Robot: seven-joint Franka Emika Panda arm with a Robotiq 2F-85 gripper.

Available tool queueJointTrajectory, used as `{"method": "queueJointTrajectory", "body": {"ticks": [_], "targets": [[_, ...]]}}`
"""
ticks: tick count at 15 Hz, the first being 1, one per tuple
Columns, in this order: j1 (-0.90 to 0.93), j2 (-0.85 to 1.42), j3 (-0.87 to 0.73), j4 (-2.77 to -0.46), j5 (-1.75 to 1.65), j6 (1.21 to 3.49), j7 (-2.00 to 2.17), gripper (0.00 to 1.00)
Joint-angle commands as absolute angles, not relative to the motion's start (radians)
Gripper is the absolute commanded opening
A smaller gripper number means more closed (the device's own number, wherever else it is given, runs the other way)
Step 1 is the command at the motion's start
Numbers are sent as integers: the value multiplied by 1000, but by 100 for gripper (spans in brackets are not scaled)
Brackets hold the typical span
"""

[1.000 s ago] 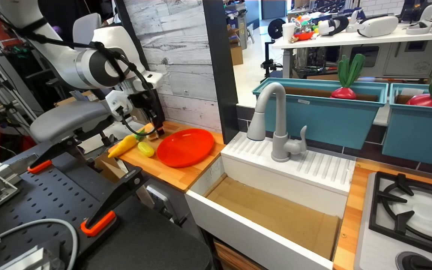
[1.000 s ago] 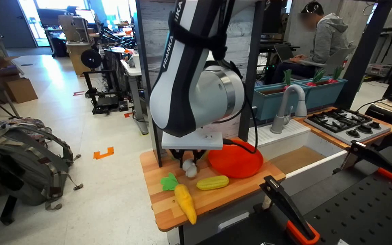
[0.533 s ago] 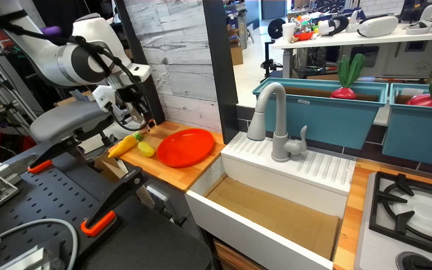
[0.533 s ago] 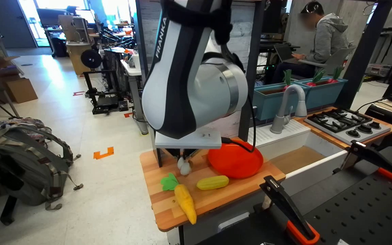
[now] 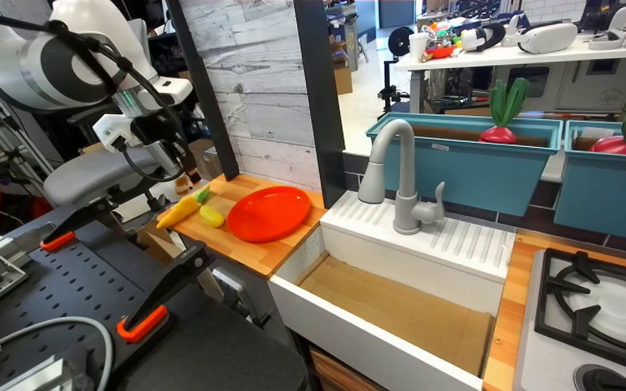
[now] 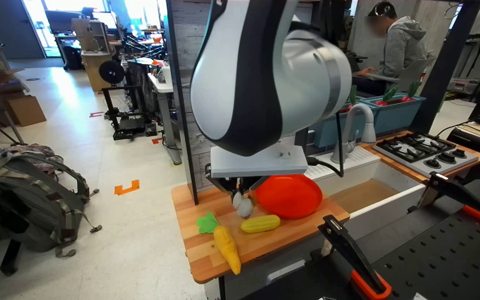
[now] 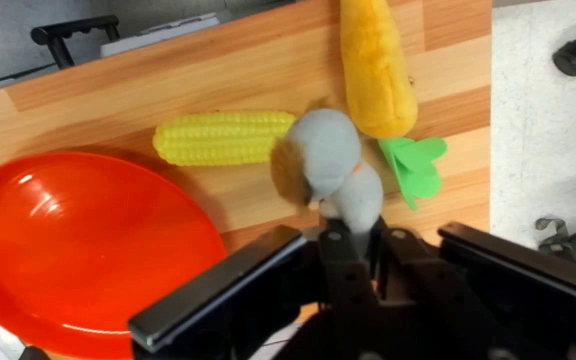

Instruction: Move the white small doll forward

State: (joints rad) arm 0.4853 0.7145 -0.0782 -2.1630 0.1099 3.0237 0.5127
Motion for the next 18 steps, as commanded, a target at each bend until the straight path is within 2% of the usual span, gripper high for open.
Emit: {"method": "queueJointTrajectory", "body": {"ticks": [1,5,18], "targets": [[474,630,-75,-2286,111,3045,450,3],[464,656,-73,-2309,111,3054,424,3],[459,830,-79,-2144,113,2978,406,3]]}}
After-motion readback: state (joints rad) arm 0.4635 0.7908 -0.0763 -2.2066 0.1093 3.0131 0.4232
